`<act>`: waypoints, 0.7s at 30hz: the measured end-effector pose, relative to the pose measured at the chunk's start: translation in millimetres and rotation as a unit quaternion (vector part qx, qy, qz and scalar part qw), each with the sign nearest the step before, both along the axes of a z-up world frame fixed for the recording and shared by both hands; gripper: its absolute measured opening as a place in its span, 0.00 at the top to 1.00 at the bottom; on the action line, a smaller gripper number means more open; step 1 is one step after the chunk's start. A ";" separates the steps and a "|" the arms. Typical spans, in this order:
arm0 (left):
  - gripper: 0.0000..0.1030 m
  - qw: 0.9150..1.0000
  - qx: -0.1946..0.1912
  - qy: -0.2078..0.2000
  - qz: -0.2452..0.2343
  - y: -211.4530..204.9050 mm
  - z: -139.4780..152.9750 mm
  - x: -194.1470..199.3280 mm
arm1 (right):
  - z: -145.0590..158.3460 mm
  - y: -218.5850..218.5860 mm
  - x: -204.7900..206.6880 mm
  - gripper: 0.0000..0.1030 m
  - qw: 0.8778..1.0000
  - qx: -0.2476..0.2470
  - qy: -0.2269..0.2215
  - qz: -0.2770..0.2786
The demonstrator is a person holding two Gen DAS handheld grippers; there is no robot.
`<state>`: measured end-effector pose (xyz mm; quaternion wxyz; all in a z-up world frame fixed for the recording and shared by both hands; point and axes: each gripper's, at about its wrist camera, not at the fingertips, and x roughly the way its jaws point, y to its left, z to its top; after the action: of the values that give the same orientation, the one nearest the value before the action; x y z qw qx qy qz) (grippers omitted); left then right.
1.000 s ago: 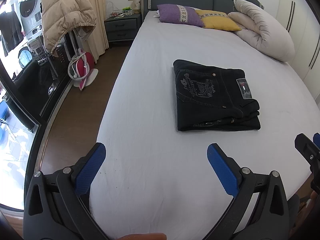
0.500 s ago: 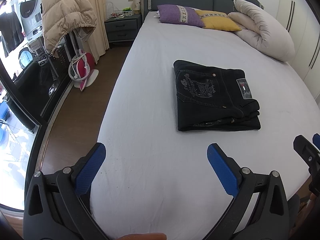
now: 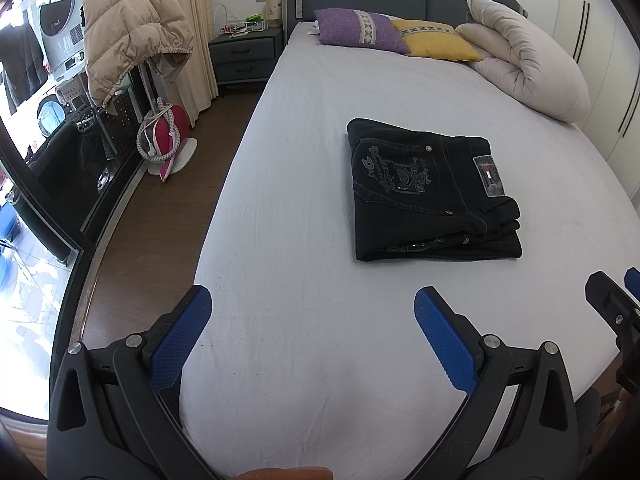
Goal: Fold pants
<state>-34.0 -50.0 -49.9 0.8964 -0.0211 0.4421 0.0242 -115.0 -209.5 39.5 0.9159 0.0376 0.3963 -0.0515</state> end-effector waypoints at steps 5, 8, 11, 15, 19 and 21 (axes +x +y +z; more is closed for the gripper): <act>0.00 1.000 0.000 0.000 0.000 0.0 0.2 -0.2 | -1.6 0.2 -0.3 0.00 1.000 0.000 0.001 0.001; 0.00 1.000 0.000 0.000 0.000 0.0 0.3 -0.3 | -2.4 0.3 -0.4 0.00 1.000 0.000 0.001 0.001; 0.00 1.000 0.000 0.000 0.000 -0.1 0.4 -0.3 | -2.3 0.3 -0.4 0.00 1.000 0.000 0.001 0.001; 0.00 1.000 0.000 0.000 -0.001 -0.1 0.1 -0.5 | -2.3 0.6 -0.7 0.00 1.000 0.000 0.002 0.001; 0.00 1.000 0.000 -0.003 -0.002 -0.2 -0.1 -0.9 | -4.6 0.2 0.6 0.00 1.000 0.000 0.002 0.003; 0.00 1.000 0.003 -0.006 -0.004 -0.4 -0.3 -1.0 | -4.4 0.1 0.9 0.00 1.000 0.000 0.002 0.003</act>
<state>-35.0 -50.4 -50.1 0.8992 -0.0171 0.4367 0.0221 -114.2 -209.4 35.1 0.9151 0.0369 0.3986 -0.0491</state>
